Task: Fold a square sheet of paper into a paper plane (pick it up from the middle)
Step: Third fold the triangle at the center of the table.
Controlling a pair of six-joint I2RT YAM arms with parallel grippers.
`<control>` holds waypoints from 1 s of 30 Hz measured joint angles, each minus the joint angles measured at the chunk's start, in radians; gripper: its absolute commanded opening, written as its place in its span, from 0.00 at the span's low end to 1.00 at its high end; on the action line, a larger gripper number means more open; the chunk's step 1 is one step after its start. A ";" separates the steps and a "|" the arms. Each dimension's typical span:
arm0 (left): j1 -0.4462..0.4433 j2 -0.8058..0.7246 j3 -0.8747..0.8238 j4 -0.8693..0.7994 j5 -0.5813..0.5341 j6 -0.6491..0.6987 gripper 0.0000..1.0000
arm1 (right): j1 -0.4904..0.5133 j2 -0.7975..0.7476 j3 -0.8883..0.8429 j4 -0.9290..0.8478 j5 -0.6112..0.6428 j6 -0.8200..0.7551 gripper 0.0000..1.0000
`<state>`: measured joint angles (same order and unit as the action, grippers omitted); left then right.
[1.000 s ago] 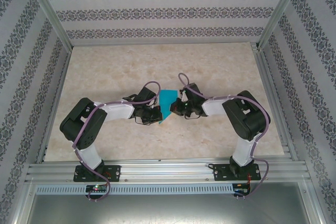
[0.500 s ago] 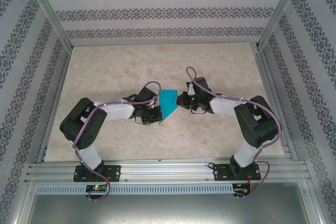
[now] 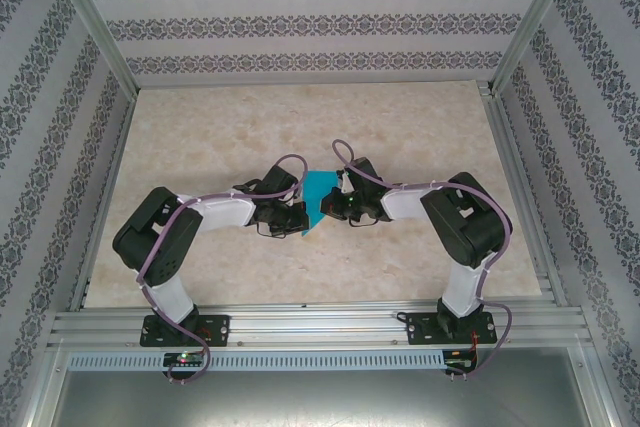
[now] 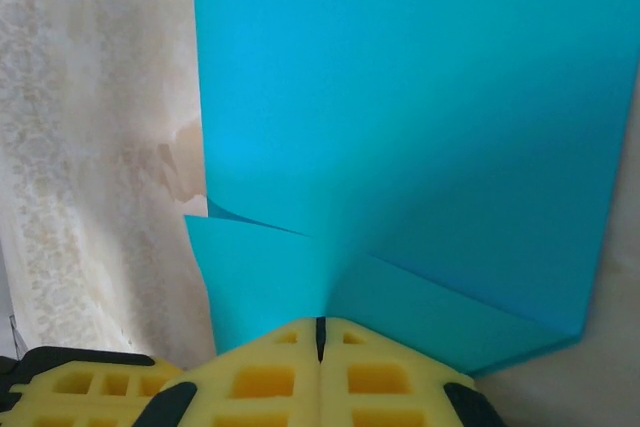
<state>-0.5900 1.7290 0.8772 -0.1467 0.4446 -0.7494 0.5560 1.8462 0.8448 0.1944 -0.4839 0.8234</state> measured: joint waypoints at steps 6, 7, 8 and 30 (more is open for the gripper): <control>0.000 0.010 0.033 0.006 0.004 0.010 0.00 | 0.000 0.006 0.005 -0.001 -0.002 0.002 0.00; 0.000 0.019 0.045 0.006 0.004 0.010 0.00 | 0.000 0.006 0.006 -0.001 -0.002 0.003 0.00; 0.000 0.032 0.057 0.007 0.003 0.011 0.00 | 0.000 0.008 0.007 -0.001 -0.003 0.004 0.00; 0.001 0.033 0.001 0.024 0.080 0.172 0.00 | -0.002 0.034 0.078 -0.105 -0.005 0.007 0.00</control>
<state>-0.5892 1.7618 0.8780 -0.1223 0.5243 -0.5770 0.5545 1.8801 0.9226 0.0898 -0.4885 0.8303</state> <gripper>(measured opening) 0.065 0.036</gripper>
